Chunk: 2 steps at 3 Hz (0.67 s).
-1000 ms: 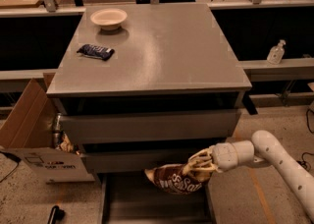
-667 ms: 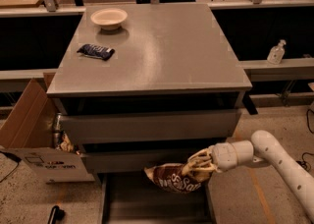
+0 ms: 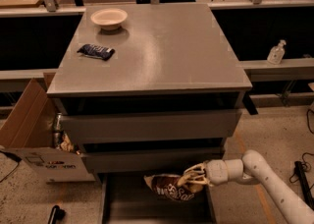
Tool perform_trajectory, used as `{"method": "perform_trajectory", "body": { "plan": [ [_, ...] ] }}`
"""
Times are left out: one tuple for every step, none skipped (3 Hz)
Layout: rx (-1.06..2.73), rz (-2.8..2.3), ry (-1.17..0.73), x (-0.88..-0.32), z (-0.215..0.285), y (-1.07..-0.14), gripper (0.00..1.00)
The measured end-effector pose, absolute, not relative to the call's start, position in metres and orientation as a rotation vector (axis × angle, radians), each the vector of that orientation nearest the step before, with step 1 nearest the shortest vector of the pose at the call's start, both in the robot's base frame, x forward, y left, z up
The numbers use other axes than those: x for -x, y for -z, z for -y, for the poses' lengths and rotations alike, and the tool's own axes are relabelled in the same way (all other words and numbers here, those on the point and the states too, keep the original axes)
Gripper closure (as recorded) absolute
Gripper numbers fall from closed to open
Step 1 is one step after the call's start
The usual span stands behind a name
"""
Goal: Place brown chip bag into bottom drawer
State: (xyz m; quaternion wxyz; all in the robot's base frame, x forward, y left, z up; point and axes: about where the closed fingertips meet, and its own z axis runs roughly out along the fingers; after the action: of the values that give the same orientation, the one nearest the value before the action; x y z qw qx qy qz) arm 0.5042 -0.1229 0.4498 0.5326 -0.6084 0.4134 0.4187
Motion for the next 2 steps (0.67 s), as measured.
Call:
{"method": "perform_trajectory", "body": {
  "plan": [
    [1.448,-0.986,-0.998,-0.5047,0.123,-0.4485,1.0],
    [1.472,-1.0,-0.995,-0.5044,0.1178,-0.4462,1.0]
  ]
}}
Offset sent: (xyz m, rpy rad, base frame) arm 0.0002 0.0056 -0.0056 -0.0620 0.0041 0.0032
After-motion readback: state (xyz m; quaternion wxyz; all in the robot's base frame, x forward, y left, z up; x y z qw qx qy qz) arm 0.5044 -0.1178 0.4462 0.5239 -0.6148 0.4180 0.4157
